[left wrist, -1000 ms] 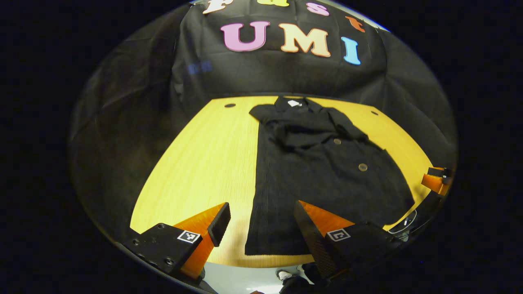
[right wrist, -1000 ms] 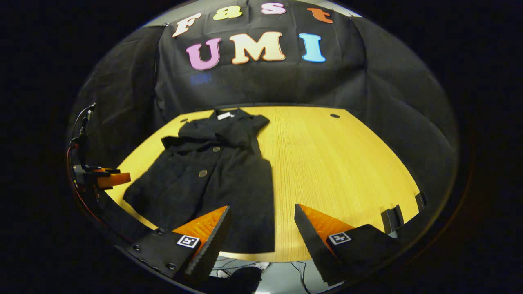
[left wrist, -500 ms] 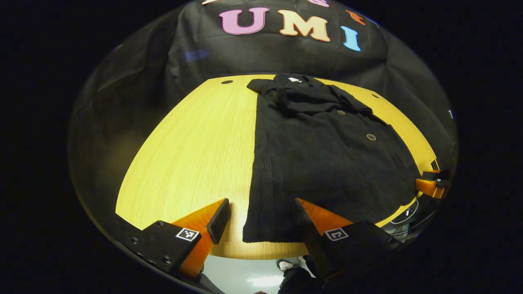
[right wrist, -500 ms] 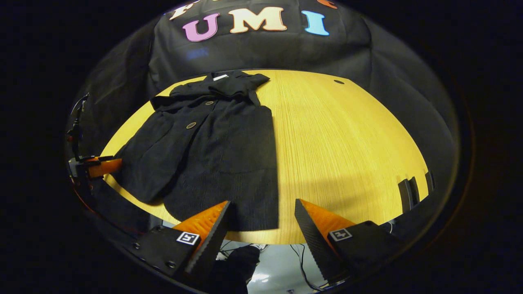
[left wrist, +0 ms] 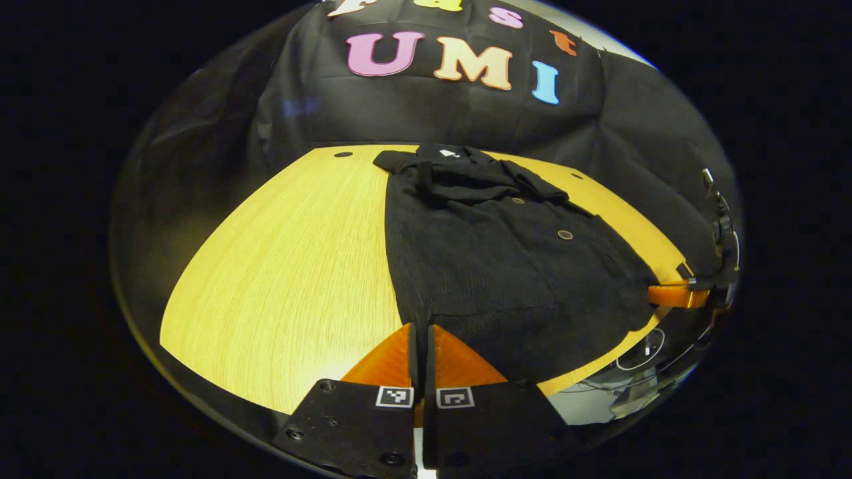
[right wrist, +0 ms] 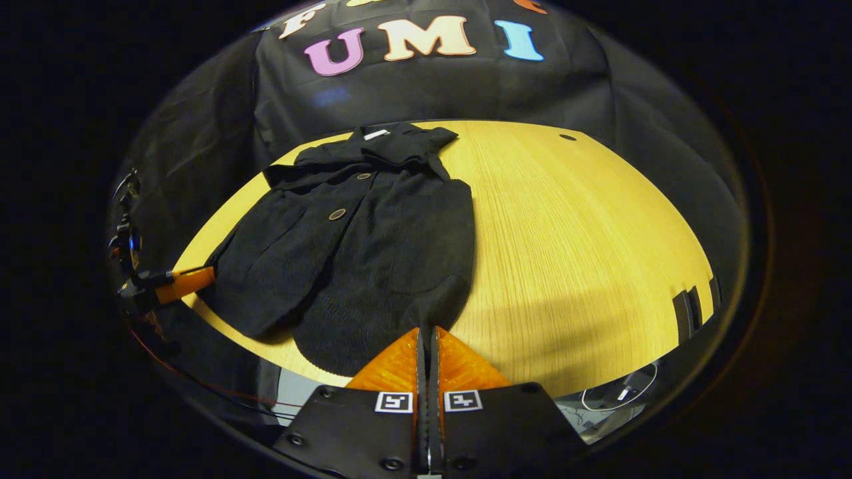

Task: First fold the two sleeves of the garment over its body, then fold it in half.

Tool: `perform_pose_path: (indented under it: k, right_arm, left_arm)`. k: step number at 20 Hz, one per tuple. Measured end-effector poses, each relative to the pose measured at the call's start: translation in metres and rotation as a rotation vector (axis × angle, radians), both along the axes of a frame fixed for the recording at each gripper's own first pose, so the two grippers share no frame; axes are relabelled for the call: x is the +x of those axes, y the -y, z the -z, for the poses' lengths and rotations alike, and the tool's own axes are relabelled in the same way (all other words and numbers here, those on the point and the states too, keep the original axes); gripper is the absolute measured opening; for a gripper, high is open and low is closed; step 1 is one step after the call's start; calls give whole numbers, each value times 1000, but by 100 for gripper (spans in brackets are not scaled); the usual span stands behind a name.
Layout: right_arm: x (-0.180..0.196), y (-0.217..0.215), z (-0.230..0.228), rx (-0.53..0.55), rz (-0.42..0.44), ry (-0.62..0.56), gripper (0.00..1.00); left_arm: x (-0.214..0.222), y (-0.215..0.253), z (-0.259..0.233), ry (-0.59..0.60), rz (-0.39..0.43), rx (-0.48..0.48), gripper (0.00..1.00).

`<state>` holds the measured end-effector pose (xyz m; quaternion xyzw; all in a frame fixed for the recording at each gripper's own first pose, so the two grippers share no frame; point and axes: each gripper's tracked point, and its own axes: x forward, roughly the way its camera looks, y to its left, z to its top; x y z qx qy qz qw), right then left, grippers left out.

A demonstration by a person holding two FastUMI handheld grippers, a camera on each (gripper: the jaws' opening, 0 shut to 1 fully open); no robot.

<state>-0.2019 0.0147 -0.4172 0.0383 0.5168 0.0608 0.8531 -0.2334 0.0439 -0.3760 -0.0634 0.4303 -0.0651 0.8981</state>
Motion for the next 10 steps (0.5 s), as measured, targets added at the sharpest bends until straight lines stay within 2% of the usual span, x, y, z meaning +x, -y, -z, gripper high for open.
perform_pose_path:
  k: [3,6,10]
  right_arm:
    - [-6,-1,-2,57,8,-57,3]
    - [-3,-1,-4,92,7,-68,3]
    - [2,-1,-15,81,-48,-40,3]
  left_arm:
    - [-6,1,-2,-32,-49,-23,0]
    - [-12,5,-3,-39,-51,12,0]
    - [-11,10,-3,-105,-91,-25,0]
